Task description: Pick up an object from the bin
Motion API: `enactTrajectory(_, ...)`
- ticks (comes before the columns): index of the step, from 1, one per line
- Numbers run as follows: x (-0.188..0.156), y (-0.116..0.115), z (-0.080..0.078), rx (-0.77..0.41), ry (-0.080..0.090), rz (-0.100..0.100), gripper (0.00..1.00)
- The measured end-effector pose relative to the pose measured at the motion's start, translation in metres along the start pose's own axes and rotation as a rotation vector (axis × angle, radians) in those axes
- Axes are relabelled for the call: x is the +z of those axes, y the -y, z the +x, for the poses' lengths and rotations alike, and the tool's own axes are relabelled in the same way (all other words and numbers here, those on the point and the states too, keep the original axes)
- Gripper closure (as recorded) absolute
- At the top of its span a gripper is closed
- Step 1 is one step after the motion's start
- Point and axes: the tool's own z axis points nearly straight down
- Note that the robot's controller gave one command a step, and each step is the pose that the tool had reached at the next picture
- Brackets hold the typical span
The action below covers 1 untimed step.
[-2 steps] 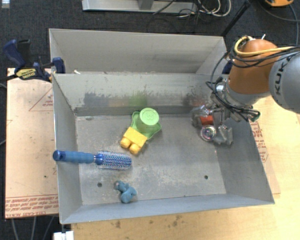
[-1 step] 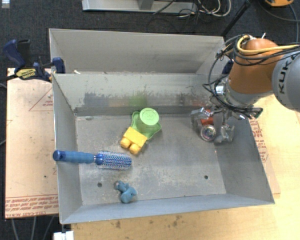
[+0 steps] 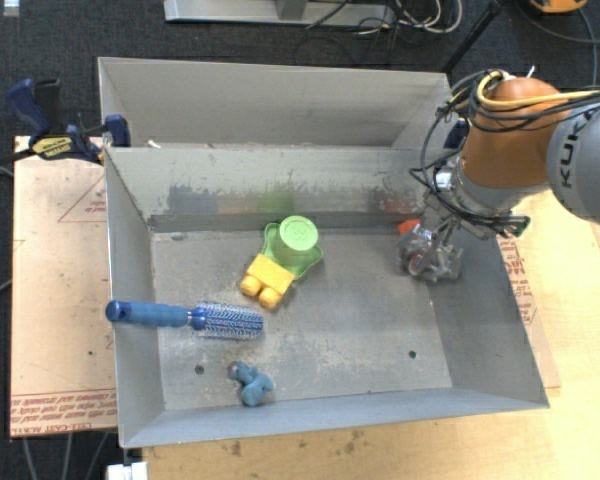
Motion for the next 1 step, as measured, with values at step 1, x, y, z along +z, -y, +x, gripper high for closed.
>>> enactTrajectory(1, -0.0074, -0.0004, -0.0026, -0.001, -0.006, 0.007, 1.0)
